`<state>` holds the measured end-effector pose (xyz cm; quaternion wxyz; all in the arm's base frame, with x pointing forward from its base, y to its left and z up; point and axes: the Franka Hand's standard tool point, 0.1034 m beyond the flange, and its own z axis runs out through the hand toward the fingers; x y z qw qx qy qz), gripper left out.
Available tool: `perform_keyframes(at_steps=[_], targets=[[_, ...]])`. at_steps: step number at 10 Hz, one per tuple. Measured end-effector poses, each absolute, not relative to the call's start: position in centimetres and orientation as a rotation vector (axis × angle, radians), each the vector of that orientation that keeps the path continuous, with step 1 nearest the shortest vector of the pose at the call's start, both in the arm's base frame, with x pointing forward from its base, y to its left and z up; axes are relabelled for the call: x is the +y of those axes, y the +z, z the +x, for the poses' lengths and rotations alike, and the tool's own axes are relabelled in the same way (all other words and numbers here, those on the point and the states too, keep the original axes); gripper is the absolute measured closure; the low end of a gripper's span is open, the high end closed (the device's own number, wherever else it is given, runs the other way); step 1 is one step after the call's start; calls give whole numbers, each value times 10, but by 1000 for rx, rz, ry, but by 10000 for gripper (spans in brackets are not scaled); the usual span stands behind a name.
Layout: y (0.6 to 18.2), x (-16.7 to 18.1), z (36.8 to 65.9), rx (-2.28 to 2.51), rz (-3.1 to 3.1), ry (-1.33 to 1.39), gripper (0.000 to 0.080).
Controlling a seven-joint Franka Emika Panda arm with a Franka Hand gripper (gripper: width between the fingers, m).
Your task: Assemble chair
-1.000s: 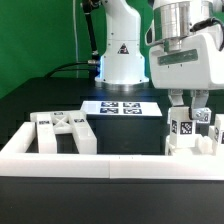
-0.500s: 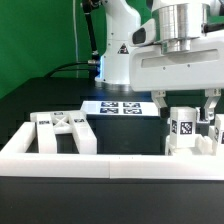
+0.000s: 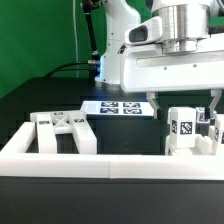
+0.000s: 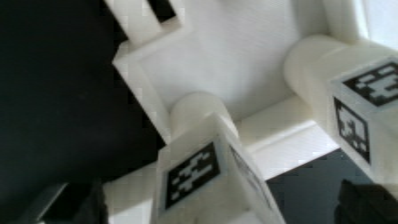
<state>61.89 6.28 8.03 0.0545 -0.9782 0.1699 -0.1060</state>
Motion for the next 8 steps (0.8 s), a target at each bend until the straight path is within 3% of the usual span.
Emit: perform_keyframes(at_steps=[7,8], targets=[[86,60,626,-112,-3082,-363,151],[85,60,626,-107,-3082,-362,266]])
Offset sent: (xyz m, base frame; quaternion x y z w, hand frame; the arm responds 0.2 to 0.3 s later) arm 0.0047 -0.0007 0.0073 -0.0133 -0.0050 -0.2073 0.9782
